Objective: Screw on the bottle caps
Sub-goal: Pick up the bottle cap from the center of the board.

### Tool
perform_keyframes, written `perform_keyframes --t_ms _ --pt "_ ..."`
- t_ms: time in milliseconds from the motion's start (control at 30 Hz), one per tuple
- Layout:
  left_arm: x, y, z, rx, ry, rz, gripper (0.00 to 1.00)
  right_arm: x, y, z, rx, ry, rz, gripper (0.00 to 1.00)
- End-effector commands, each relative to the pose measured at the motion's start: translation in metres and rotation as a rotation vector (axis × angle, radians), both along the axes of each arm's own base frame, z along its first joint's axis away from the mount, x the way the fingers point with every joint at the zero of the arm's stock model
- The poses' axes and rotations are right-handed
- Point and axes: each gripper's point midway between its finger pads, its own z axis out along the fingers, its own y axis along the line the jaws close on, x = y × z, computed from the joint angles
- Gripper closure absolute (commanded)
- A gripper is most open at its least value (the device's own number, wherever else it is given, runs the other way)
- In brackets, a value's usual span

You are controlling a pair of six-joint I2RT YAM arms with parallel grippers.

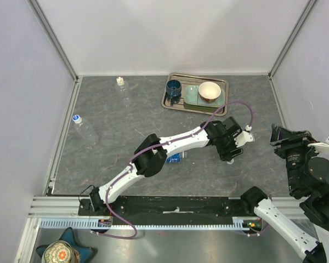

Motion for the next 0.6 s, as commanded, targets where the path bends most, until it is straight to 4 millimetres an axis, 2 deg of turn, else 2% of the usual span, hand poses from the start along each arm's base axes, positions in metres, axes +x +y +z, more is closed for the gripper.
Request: perform_keyframes --t_ms 0,467,567 --pt "0.015 -0.014 0.012 -0.050 -0.043 0.054 0.34 -0.003 0.001 0.000 -0.011 -0.014 0.019 0.48" --pt "0.011 -0.018 -0.003 -0.049 -0.007 0.058 0.36 -0.001 0.003 -0.007 -0.021 0.009 0.026 0.48" --pt "0.010 -0.020 -0.006 -0.052 -0.004 0.055 0.43 -0.001 0.004 -0.009 -0.020 0.011 0.026 0.49"
